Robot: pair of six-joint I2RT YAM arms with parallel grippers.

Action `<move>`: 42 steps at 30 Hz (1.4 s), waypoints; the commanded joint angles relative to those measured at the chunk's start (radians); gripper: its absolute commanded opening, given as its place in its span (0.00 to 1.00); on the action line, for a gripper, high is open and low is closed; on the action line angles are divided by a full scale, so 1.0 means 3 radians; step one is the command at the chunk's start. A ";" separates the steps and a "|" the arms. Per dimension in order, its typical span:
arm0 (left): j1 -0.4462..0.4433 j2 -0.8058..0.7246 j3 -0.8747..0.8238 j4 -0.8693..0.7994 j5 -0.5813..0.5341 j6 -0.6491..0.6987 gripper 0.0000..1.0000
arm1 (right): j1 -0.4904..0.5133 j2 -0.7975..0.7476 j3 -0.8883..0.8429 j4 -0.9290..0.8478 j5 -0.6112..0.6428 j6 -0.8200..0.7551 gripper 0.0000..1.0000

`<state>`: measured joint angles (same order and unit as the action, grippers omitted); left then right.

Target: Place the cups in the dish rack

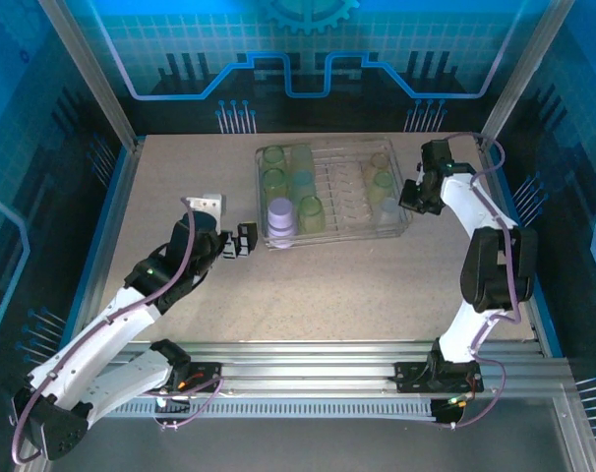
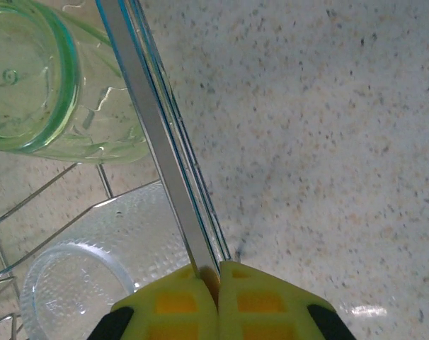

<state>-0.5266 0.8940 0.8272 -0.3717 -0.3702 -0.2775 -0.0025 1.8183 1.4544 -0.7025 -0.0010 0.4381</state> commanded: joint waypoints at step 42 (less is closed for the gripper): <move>0.1840 0.1410 -0.1534 0.3403 0.0130 0.0228 0.99 | 0.0128 -0.1407 -0.3756 0.5282 0.0192 -0.1403 1.00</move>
<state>0.0051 1.2854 0.3676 0.5243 -0.4175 -0.2333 -0.0063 1.3277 0.2806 0.6907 0.0223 0.0944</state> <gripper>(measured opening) 0.993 0.999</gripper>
